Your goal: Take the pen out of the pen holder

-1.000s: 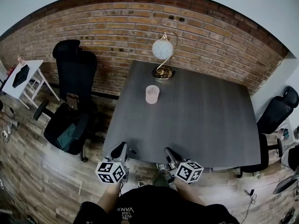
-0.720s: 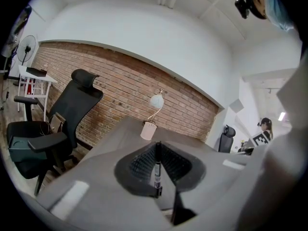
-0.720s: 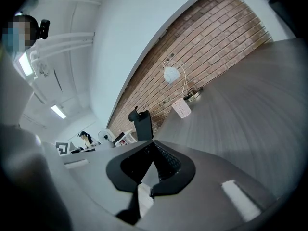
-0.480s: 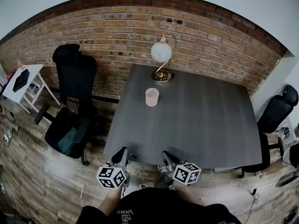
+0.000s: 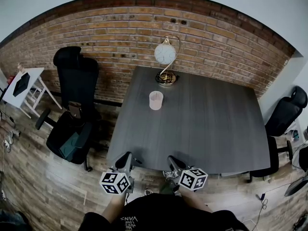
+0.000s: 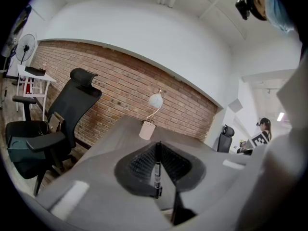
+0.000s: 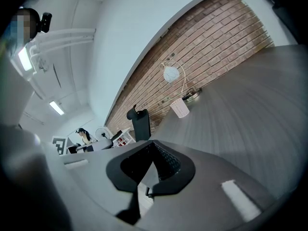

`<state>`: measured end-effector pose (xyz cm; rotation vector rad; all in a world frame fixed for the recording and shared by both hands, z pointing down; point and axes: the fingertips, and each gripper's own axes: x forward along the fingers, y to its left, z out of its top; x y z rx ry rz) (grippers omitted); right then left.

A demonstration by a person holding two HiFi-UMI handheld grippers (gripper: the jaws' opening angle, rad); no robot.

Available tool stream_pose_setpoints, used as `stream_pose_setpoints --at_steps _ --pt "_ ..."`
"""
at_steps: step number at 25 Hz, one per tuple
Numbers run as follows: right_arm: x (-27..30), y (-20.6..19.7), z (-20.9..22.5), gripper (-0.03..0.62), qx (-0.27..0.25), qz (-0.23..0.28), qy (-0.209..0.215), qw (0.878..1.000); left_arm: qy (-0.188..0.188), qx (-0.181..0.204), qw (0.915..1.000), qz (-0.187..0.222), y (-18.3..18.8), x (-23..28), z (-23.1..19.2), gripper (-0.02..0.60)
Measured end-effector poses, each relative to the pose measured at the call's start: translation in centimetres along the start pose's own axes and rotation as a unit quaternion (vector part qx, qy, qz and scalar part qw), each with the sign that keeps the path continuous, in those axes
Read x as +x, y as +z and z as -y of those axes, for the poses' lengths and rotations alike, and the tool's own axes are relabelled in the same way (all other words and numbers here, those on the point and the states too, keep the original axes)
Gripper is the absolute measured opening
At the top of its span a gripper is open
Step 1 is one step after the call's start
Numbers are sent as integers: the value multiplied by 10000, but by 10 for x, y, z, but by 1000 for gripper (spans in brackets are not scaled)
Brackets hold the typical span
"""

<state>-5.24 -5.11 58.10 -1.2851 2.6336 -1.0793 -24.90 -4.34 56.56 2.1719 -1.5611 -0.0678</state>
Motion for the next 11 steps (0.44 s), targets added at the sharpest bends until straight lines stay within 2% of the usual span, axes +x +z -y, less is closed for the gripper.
stream_pose_setpoints --at_steps 11 --pt "1 4 4 0 -15 -6 -2 10000 -13 41 10000 -77 -2 8 4 81"
